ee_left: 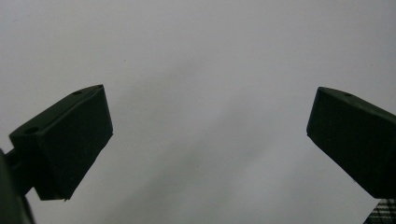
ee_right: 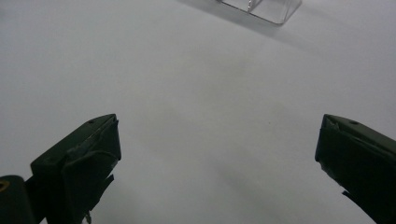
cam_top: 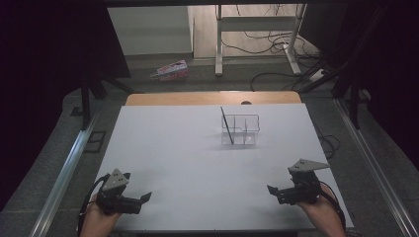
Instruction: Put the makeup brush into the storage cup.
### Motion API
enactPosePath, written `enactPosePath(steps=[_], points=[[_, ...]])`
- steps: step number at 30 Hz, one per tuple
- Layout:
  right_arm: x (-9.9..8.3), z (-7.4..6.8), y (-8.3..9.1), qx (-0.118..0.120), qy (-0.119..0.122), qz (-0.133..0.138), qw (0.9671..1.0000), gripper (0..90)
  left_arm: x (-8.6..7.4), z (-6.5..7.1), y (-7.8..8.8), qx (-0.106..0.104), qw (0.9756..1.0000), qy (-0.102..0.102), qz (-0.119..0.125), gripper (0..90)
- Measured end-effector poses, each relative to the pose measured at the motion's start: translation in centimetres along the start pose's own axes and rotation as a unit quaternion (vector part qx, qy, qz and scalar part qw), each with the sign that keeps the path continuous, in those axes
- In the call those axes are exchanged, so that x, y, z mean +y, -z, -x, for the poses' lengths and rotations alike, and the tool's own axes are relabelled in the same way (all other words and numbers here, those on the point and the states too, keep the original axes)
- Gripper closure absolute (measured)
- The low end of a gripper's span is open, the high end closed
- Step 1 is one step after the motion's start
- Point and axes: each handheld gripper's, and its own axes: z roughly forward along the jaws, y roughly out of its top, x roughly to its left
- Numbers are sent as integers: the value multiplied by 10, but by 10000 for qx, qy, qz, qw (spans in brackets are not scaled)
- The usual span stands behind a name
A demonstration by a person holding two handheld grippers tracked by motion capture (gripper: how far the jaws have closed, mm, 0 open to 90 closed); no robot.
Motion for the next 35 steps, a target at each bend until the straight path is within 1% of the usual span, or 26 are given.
enactPosePath(steps=[11, 22, 26, 31, 35], points=[[-12, 5, 9, -76, -130, 25, 9999, 2, 1, 1, -1, -6, 10000, -25, -18, 7], [-23, 10, 19, -162, -305, 131, 9993, 2, 1, 1, -1, -13, 10000, -39, -32, 6], [-27, 11, 20, -146, -357, 116, 9992, 2, 1, 1, -2, -5, 10000, -42, -28, 6], [-32, 12, 19, -122, -411, 28, 9991, 1, 1, 1, -2, -8, 10000, -55, -37, 6], [-34, 12, 18, -100, -418, 2, 9991, 2, 1, 1, -2, -10, 10000, -61, -32, 6]])
